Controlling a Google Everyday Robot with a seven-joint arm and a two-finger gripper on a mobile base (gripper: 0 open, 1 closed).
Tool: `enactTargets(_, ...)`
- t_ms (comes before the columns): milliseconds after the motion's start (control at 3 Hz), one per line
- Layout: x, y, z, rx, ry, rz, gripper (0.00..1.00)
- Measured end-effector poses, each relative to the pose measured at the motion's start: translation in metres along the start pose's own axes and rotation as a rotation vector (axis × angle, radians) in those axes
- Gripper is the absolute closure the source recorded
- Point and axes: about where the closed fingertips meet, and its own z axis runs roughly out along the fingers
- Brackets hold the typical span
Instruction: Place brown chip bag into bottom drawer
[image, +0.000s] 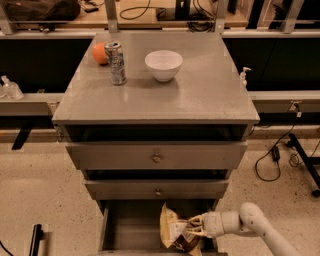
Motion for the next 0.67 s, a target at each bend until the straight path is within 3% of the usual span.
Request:
enactTargets(333,0.014,-0.014,0.008,0.029,-0.036,0.019,1.00)
enactTargets(667,0.029,-0.023,0.008,0.034,-0.022,0.041,1.00)
